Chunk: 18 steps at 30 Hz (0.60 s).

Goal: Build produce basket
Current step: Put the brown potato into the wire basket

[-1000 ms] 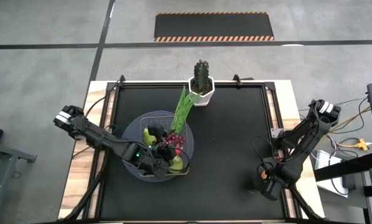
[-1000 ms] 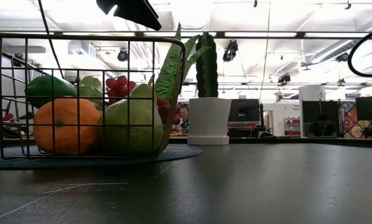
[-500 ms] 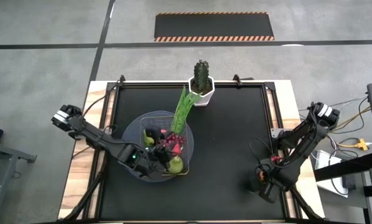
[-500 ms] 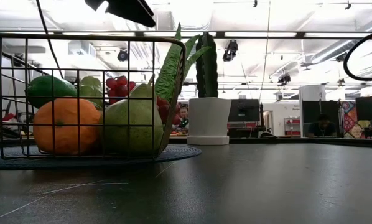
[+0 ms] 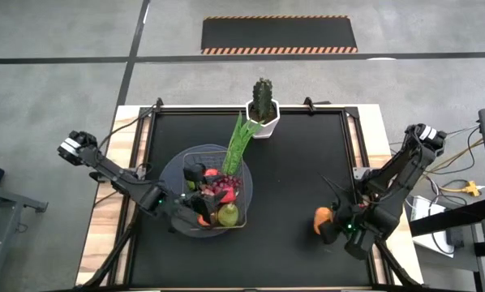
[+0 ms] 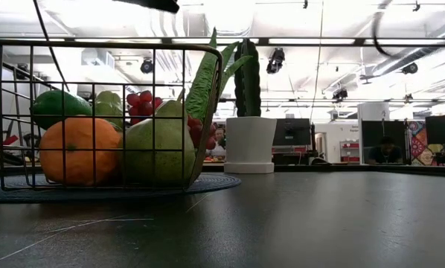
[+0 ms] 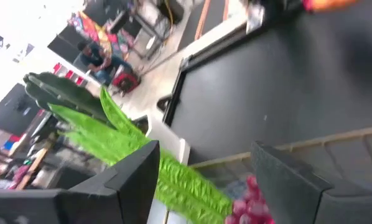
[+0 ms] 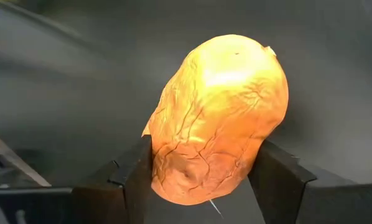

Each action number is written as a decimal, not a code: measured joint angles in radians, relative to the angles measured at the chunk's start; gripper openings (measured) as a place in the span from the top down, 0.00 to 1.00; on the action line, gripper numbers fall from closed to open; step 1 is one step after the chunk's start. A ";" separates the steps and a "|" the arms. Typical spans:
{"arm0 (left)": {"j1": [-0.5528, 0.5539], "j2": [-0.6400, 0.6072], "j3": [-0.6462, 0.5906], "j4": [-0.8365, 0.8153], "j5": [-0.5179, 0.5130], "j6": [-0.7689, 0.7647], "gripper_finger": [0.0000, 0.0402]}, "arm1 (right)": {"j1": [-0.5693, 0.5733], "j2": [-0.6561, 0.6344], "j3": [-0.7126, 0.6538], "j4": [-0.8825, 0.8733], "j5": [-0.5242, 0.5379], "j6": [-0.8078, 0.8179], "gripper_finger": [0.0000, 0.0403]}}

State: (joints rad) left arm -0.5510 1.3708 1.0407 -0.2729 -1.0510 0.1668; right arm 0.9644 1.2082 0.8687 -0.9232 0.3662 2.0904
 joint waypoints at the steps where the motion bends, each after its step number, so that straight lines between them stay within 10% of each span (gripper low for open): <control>1: -0.001 -0.017 -0.021 0.050 0.009 0.028 0.42 | -0.005 -0.005 0.013 0.000 0.055 -0.042 0.48; 10: 0.000 -0.141 -0.197 0.465 0.152 0.259 0.42 | -0.082 0.014 0.137 0.067 0.477 -0.655 0.47; 18: 0.000 -0.208 -0.269 0.623 0.188 0.320 0.42 | -0.171 0.073 0.133 0.556 0.737 -1.556 0.47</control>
State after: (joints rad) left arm -0.5514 1.1632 0.7721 0.3506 -0.8634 0.4864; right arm 0.7931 1.2809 1.0014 -0.3677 1.1029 0.5347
